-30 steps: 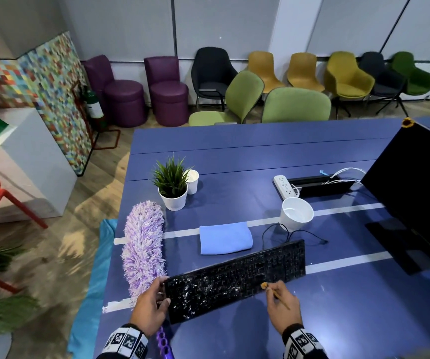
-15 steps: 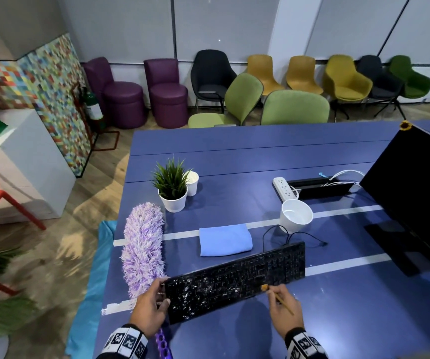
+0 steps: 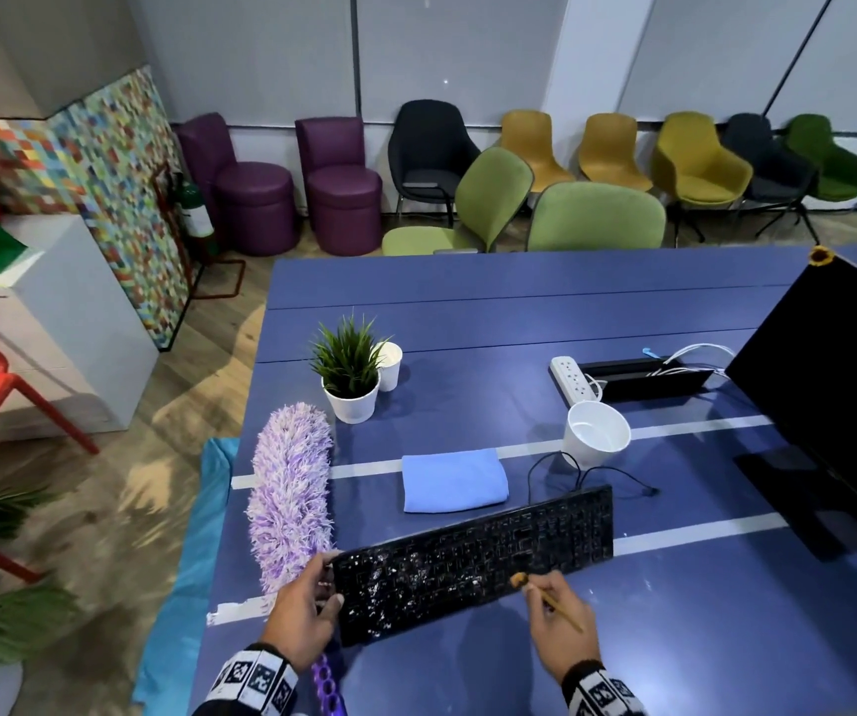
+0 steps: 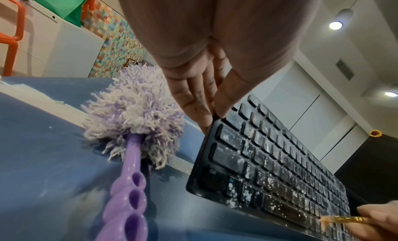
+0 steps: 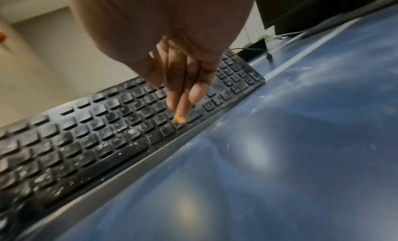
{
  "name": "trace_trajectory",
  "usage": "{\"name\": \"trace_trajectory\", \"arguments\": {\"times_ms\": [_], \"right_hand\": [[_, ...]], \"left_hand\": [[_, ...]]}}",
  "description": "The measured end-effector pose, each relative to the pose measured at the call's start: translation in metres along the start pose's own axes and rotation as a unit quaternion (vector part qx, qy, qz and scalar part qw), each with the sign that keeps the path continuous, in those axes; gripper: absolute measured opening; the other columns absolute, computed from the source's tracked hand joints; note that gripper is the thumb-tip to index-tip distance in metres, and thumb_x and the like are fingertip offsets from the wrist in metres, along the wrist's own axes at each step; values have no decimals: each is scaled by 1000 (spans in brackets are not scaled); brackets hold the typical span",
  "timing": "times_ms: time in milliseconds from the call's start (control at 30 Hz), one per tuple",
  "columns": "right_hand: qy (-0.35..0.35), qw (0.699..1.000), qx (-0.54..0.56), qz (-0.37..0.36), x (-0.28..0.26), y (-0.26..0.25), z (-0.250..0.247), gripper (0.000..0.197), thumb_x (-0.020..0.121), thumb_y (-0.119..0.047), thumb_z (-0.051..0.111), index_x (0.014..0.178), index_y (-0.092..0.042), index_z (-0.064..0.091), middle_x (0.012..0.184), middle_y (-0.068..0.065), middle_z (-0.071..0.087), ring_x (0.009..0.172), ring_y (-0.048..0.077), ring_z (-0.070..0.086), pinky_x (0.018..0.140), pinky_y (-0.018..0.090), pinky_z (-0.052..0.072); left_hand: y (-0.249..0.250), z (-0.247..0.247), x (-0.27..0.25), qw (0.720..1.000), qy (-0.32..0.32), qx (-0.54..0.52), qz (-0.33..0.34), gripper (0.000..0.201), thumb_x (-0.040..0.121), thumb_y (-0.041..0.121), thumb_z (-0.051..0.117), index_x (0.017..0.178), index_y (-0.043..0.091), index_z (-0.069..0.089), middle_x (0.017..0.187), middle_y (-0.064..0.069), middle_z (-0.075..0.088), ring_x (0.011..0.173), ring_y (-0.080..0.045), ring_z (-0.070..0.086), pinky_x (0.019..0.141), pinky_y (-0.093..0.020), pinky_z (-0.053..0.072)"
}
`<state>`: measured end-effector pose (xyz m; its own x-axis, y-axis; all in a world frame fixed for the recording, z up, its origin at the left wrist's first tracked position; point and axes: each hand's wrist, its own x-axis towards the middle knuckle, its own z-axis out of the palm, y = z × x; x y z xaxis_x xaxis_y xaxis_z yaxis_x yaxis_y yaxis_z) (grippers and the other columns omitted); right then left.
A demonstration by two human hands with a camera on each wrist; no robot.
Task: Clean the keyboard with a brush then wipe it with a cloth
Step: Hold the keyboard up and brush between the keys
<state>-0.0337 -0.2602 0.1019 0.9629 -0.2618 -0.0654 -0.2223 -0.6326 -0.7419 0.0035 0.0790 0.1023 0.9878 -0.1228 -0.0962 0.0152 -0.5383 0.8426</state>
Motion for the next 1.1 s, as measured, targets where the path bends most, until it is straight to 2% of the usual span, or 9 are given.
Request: {"name": "trace_trajectory", "arguments": {"times_ms": [67,133,267,400,500,600,733,867,1100], "right_hand": [[-12,1000,4,-11,-1,-5,-5,26,87,-14,62,73,-34,56,69,-33,65,59,-8,63,53,3,46],[-43,998,-1,-38,-5,-10,-6,20,88,-20,60,75,-34,53,68,-24,67,53,3,63,51,15,49],[-77,994,-16,-78,-8,-21,0,10,90,-33,55,80,-33,51,66,-11,66,55,10,58,53,23,48],[-123,987,8,-105,-10,-35,16,10,91,-38,55,84,-31,53,71,-11,68,58,6,62,54,19,48],[-83,992,24,-95,-9,-33,22,15,90,-47,48,83,-34,51,61,-3,63,49,9,57,47,24,48],[-90,991,6,-96,-12,-33,26,14,93,-29,52,80,-34,48,63,-13,59,56,3,58,53,12,44],[-122,987,-32,-103,-8,-24,27,12,94,-41,43,82,-40,44,75,-14,61,63,5,59,60,26,55],[-80,990,-57,-100,-5,-12,21,22,88,-61,32,80,-43,42,74,-9,58,63,5,57,56,22,52],[-98,986,-75,-113,-3,-5,19,22,88,-61,31,81,-44,43,78,-9,58,67,3,58,61,27,54]], "left_hand": [[0,-1,-1,1000,4,4,2,80,82,-6,64,112,65,40,98,12,72,85,0,70,83,-25,56],[0,-1,-2,1000,1,7,3,81,82,-6,63,110,66,39,94,16,72,84,1,70,82,-22,55],[0,0,-3,1000,1,11,6,85,81,-6,64,110,69,36,101,37,63,84,4,69,78,-14,51],[-1,2,-3,1000,4,14,7,83,80,-8,63,111,65,39,101,35,64,83,3,69,80,-16,54],[-1,3,-3,1000,3,5,4,83,80,-8,62,112,65,40,101,33,65,82,-1,71,81,-19,55],[-1,3,-4,1000,6,8,1,83,80,-8,62,111,66,39,101,34,64,81,-1,71,80,-19,53],[-5,3,-3,1000,-1,4,1,75,80,-7,63,111,58,41,100,32,65,81,-1,71,80,-22,54],[-3,2,-3,1000,2,2,-1,75,80,-7,62,113,58,41,101,34,64,80,-1,71,78,-20,53],[1,2,-6,1000,3,1,-8,77,80,-8,63,109,60,41,98,37,63,80,1,69,75,-15,50]]}}
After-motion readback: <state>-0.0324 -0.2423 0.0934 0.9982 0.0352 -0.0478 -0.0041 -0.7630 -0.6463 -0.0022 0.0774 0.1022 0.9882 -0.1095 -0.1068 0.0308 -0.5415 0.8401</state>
